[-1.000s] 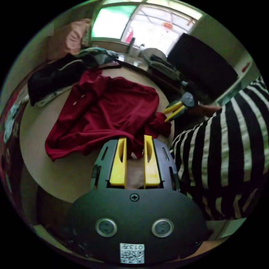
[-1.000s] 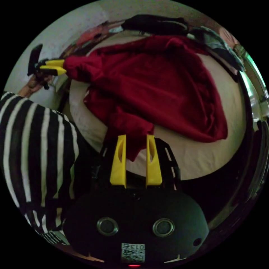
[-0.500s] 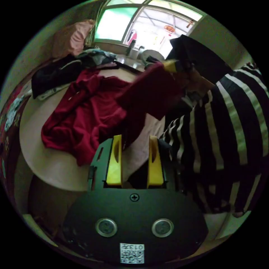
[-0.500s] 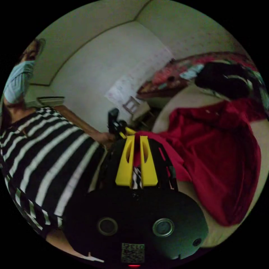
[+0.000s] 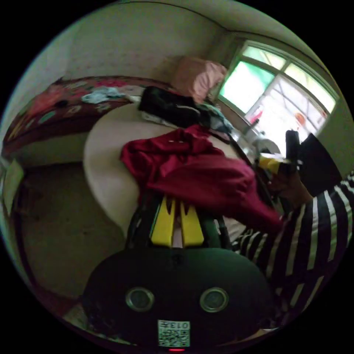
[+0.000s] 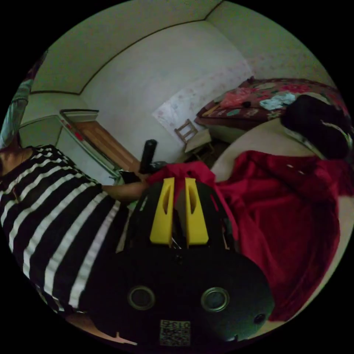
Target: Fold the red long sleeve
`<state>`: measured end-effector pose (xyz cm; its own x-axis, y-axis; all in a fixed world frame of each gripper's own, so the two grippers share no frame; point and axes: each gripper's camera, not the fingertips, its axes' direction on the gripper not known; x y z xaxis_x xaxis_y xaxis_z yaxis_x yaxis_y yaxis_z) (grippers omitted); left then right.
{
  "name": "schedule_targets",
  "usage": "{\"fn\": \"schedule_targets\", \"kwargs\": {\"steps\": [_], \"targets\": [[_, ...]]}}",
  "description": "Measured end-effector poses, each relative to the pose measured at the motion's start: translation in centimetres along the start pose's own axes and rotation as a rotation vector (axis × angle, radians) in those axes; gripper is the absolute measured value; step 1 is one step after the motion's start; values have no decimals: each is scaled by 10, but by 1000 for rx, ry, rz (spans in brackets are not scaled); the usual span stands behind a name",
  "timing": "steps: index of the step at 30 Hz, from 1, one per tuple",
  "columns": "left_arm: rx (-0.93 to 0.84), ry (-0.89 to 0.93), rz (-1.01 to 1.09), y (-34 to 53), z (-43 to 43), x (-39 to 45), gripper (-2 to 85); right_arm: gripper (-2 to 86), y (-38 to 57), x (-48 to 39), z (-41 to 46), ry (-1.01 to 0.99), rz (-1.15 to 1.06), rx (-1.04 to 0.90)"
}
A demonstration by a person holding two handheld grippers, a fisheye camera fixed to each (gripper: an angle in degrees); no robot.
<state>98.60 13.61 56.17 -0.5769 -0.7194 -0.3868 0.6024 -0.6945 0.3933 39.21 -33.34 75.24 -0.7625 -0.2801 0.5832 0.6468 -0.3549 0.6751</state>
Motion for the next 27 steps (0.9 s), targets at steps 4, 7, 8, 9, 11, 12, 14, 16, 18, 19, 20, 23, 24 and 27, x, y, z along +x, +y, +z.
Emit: {"fn": "schedule_targets", "kwargs": {"steps": [4, 7, 8, 9, 11, 12, 14, 16, 18, 19, 20, 23, 24, 27], "targets": [[240, -94, -438, 36, -42, -66, 0, 35, 72, 60, -75, 219, 318, 58], [238, -139, -591, 50, -39, -87, 12, 53, 122, 88, -117, 385, 526, 67], [169, -111, -539, 43, -24, -81, 36, 62, 128, 91, -123, 431, 550, 56], [131, -97, -494, 38, -15, -74, 48, 83, 139, 94, -130, 550, 597, 16], [-52, -97, -301, 19, 38, -29, 124, 112, 151, 101, -132, 685, 654, -71], [-109, -102, -246, 15, 54, -15, 133, 120, 155, 104, -130, 736, 657, -112], [-267, -185, 46, 5, 116, 51, 180, 123, 158, 110, -123, 797, 649, -171], [-307, -244, 244, 3, 153, 96, 222, 124, 154, 120, -113, 828, 623, -218], [-344, -292, 392, 3, 185, 126, 235, 122, 149, 129, -109, 846, 612, -216], [-372, -324, 464, 4, 206, 137, 234, 119, 146, 136, -107, 838, 612, -217], [-417, -363, 530, 6, 225, 144, 230, 114, 144, 140, -106, 828, 615, -220], [-469, -418, 629, -1, 251, 153, 176, 74, 133, 157, -90, 772, 603, -325], [-489, -417, 626, -5, 253, 153, 137, 58, 125, 156, -86, 809, 564, -388], [-564, -463, 598, -29, 255, 152, 38, 39, 104, 150, -94, 801, 500, -416]]}}
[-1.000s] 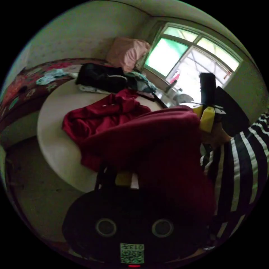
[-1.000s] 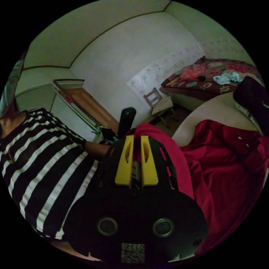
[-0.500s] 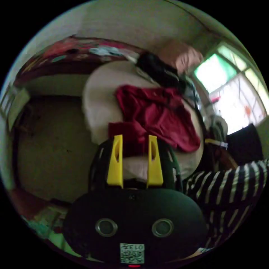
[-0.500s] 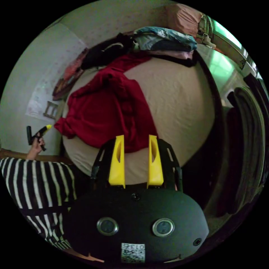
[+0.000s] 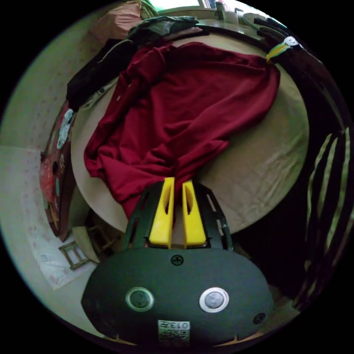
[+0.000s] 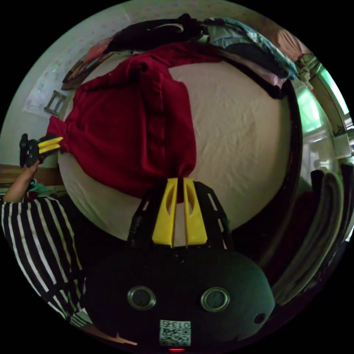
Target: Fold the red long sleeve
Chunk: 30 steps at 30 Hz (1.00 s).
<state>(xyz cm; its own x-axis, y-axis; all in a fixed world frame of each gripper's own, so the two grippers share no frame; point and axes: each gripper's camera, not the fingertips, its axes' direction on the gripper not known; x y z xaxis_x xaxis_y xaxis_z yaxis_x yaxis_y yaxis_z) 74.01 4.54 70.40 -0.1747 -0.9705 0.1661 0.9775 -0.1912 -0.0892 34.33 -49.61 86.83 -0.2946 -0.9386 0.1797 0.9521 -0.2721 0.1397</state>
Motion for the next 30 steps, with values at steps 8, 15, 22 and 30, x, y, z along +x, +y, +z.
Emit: {"fn": "schedule_targets", "kwargs": {"steps": [8, 15, 22, 30], "targets": [[169, 77, -83, 29, -102, -61, 23, 26, 52, -1, -108, -19, -44, 215], [-68, 412, -209, 34, -19, -75, 54, 29, 97, -15, -18, -113, 111, -32], [214, 430, -435, 71, -61, -169, 79, 76, 70, 0, -56, 4, 184, 160], [191, 198, -372, -74, -4, -262, 135, 106, -120, 4, -50, -79, 2, 318]]}}
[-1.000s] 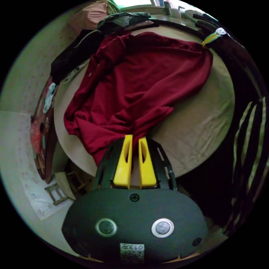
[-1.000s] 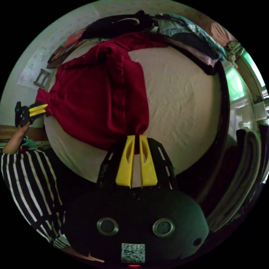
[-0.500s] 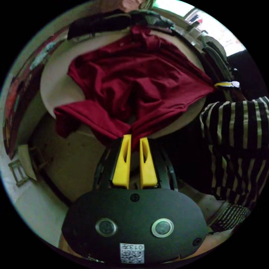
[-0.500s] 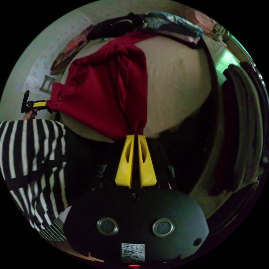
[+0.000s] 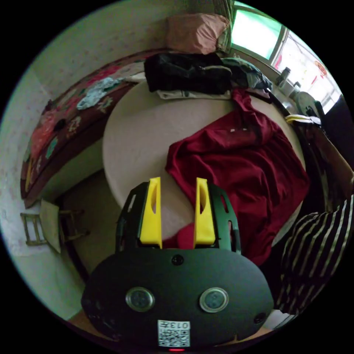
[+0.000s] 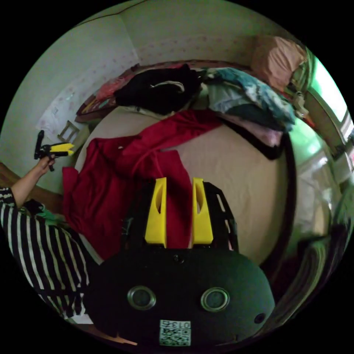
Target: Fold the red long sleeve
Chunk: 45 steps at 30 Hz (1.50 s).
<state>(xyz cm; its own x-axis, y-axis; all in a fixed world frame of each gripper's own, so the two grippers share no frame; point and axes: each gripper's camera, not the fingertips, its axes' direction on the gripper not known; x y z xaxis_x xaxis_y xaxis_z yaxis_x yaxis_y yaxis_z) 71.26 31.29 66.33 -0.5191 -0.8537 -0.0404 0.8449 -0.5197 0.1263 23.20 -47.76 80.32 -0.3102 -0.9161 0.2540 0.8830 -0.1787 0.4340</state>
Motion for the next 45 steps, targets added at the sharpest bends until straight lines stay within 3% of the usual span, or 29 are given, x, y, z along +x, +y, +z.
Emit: {"fn": "schedule_targets", "kwargs": {"steps": [6, 8, 10, 14, 16, 18, 22, 27, 30, 32, 35, 39, 42, 45], "targets": [[-112, -21, 158, -91, 63, -6, 125, 95, -76, 4, 68, -169, -73, -213], [-214, -16, 229, -110, 84, -3, 43, 69, -82, 3, 85, -254, -73, -308], [-243, -50, 240, -121, 87, -5, 21, 38, -83, -2, 90, -269, -104, -379], [-129, -29, 179, -140, 59, -30, 7, 26, -77, 4, 46, 17, -88, -217], [-52, -5, 140, -147, 46, -44, 4, 24, -63, 29, 9, 239, 30, -104], [2, 8, 88, -156, 39, -58, 4, 24, -47, 56, -10, 340, 166, -33], [14, 106, -17, -182, 61, -75, 10, 36, -15, 107, -4, 276, 499, 24], [-130, 110, -116, -192, 86, -96, 55, 78, -1, 114, 14, 219, 590, -41], [-86, 19, -176, -178, 63, -120, 81, 90, 8, 96, -13, 309, 514, 37], [19, 67, -204, -162, 37, -128, 67, 94, 14, 74, -25, 288, 429, 89], [-15, 221, -41, -149, 36, -93, 69, 108, 14, 23, -11, 58, 226, 68], [-112, 68, 60, -124, 49, -40, 99, 132, 3, -62, 34, -105, -11, 27], [-111, 85, -1, -104, 53, -26, 103, 127, -6, -114, 74, -78, -204, -122], [-145, 52, 100, -94, 59, -6, 94, 64, -9, -144, 99, 103, -369, -250]]}}
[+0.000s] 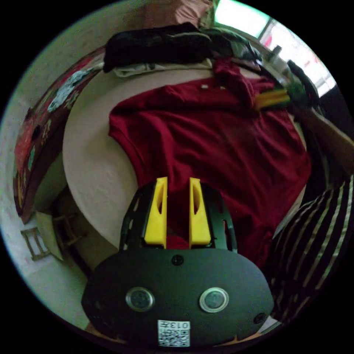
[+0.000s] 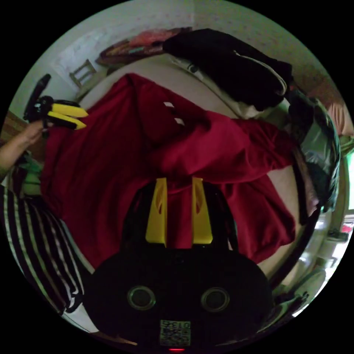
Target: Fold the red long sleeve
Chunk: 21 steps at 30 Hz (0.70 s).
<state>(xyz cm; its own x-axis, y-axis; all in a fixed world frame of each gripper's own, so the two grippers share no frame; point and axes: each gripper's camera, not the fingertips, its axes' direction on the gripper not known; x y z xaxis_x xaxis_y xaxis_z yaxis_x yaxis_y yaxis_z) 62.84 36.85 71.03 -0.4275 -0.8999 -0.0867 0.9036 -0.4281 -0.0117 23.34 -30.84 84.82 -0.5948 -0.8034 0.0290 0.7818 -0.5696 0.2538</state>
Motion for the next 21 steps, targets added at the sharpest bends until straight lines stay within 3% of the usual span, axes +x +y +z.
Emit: {"fn": "schedule_targets", "kwargs": {"steps": [5, 9, 13, 17, 21], "targets": [[-48, -27, 30, -2, 8, -3, 73, 43, -23, 24, -24, 44, -21, 56], [-50, 47, -21, -5, 7, -23, 65, 57, -44, 94, -94, 134, 240, 349], [-50, 140, -57, -7, 6, -39, 67, 103, -32, 175, -114, -178, 554, 485], [-18, 58, -119, 6, -19, -50, 65, 101, 22, 166, -139, -190, 535, 647], [-86, 64, -109, 23, -28, -50, 73, 104, 114, 92, -153, 89, 362, 697]]}}
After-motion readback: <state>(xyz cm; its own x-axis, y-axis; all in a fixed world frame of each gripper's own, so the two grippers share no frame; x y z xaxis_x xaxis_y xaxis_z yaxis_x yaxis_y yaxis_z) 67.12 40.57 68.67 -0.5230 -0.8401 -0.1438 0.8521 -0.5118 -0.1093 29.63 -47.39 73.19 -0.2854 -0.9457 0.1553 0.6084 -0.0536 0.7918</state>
